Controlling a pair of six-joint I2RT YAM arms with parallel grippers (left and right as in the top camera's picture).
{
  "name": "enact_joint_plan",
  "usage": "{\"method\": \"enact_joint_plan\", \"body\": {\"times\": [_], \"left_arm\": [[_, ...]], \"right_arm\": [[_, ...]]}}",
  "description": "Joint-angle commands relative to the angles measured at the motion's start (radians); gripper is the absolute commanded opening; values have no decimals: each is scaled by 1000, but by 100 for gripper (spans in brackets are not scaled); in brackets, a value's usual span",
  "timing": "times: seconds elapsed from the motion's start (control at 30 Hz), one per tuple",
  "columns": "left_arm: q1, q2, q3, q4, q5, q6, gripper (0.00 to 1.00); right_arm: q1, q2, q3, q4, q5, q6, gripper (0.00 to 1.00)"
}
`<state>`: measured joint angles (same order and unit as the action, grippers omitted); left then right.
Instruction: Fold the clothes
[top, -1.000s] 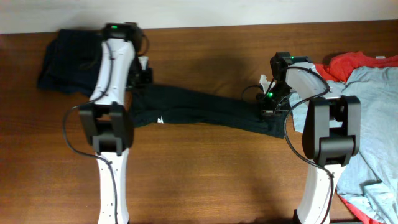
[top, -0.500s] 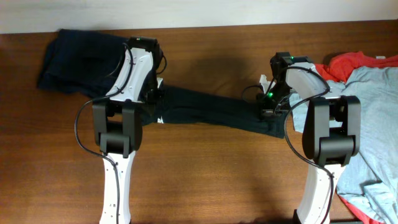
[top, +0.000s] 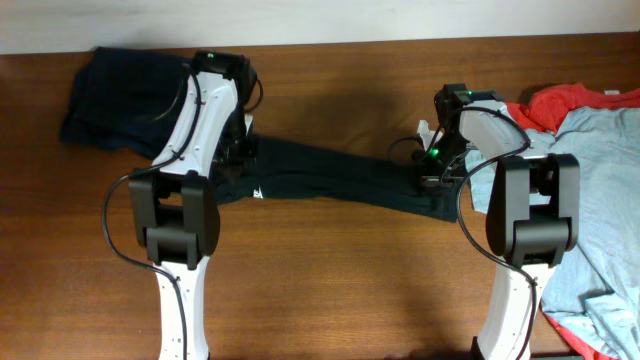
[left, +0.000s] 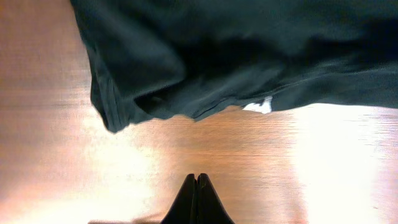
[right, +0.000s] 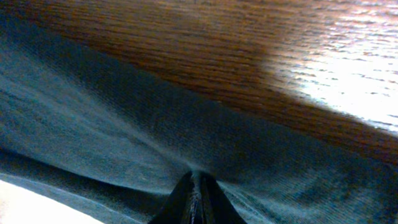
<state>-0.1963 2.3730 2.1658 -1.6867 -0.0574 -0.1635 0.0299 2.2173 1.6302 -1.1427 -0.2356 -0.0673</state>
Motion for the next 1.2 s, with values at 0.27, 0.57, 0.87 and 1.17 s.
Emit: {"method": "enact_joint_plan", "body": {"times": [0.27, 0.57, 0.87, 1.17], "left_arm": [[3, -2, -58, 24, -56, -102, 26], [3, -2, -169, 132, -57, -134, 17], [3, -2, -209, 161, -56, -139, 35], [3, -2, -232, 207, -56, -139, 39]], "right_arm": [[3, 11, -24, 32, 10, -3, 12], [3, 11, -24, 33, 10, -3, 15], [3, 11, -24, 33, 10, -3, 15], [3, 11, -24, 33, 10, -3, 15]]}}
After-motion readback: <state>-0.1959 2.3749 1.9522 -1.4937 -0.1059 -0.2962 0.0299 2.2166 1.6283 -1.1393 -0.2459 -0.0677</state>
